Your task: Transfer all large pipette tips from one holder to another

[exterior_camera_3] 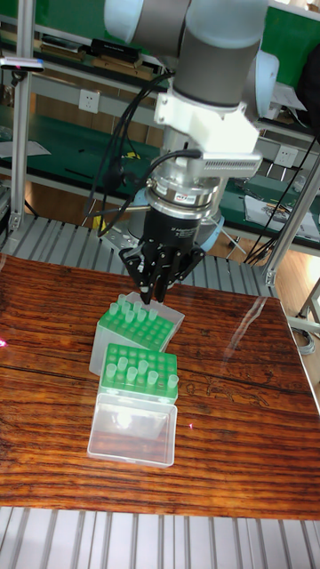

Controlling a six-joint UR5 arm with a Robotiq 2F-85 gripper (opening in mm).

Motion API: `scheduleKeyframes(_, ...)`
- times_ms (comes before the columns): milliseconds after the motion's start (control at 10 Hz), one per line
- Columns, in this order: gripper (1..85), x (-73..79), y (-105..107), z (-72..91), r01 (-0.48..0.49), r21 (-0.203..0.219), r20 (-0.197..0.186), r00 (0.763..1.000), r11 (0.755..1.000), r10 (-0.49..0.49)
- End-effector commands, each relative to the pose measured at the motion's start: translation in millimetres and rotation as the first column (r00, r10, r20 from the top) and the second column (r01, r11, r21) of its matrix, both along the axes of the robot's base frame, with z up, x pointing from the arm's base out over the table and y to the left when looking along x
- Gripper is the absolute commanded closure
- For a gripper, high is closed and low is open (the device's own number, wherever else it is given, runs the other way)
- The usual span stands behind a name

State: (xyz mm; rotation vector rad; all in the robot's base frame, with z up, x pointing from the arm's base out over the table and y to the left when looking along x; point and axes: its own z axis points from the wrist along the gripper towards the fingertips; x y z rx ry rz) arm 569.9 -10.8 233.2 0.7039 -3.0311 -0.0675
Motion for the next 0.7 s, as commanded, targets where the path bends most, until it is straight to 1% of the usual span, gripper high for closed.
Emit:
scheduleKeyframes(0,59.0,-27.5,3.8,-26.1,0.012,0.004,0.012,1.0,1.0,-0.012)
scheduleKeyframes(200,59.0,-37.1,17.5,-34.7,0.031,0.021,0.019,0.999,0.999,-0.031)
scheduleKeyframes(300,59.0,-39.3,23.6,-39.6,0.043,0.03,0.022,0.999,0.999,-0.044)
scheduleKeyframes(500,59.7,-35.0,21.3,-46.1,0.042,0.014,0.041,0.998,0.999,-0.043)
scheduleKeyframes(600,60.7,-26.9,13.0,-49.6,0.034,-0.012,0.063,0.998,0.999,-0.033)
